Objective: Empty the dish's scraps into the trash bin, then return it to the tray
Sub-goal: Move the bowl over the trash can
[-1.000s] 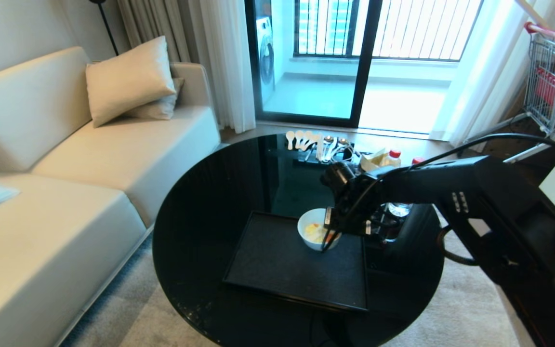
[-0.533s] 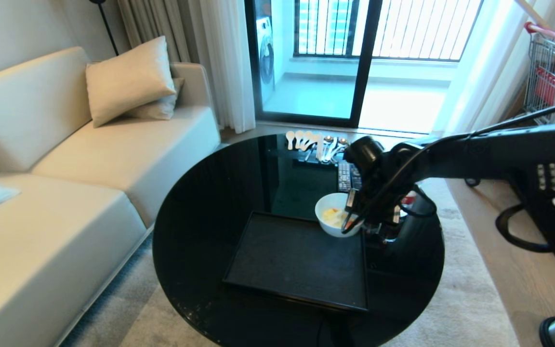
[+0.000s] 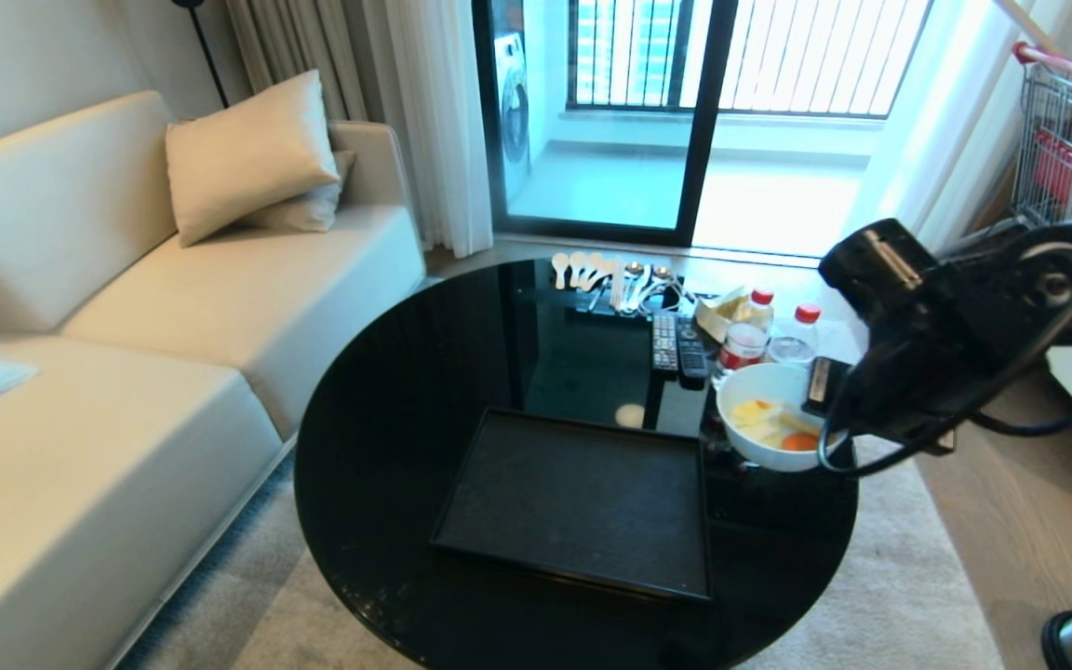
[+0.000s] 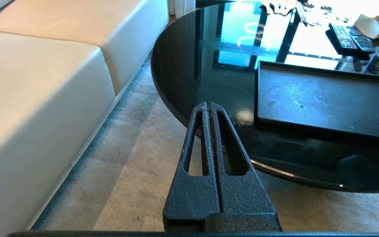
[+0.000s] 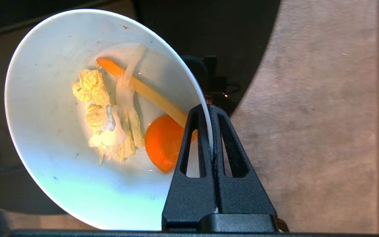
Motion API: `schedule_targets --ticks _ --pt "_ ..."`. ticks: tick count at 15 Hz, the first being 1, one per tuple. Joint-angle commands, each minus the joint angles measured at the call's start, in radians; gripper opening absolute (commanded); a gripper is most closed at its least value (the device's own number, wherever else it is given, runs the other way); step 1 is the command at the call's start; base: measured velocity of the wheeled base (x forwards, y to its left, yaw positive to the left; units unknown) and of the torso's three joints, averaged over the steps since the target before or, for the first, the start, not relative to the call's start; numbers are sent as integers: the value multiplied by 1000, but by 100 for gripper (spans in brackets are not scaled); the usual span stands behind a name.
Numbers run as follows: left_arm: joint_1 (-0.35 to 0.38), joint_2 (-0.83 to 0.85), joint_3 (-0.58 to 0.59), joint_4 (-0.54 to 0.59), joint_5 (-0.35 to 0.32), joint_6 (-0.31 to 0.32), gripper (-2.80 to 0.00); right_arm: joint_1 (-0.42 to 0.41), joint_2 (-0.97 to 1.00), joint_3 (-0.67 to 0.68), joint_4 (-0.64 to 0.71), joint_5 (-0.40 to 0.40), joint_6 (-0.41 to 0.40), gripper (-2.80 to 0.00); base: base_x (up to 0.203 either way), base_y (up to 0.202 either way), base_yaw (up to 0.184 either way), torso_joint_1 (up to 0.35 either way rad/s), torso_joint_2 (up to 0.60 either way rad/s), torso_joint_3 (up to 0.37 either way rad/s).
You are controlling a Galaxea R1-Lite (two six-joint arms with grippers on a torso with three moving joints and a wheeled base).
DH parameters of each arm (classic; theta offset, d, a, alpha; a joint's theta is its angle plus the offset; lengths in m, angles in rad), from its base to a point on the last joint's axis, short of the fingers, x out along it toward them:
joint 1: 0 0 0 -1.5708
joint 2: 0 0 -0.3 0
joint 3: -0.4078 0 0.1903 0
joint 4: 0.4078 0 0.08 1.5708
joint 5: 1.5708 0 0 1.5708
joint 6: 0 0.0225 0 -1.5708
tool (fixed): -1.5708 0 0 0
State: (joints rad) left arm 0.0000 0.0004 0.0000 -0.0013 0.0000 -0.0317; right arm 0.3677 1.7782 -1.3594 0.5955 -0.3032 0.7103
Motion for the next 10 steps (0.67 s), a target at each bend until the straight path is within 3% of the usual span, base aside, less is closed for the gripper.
schedule_targets --ticks 1,6,10 --pt "0 0 0 0 0 -1 -280 -15 -163 108 3 -7 -3 -280 0 0 0 0 0 0" --pt "0 0 0 0 0 -1 -280 -57 -373 437 -95 -19 -47 -280 0 0 0 0 0 0" --pt "0 0 0 0 0 -1 -280 -148 -531 694 -237 -16 -78 -280 0 0 0 0 0 0"
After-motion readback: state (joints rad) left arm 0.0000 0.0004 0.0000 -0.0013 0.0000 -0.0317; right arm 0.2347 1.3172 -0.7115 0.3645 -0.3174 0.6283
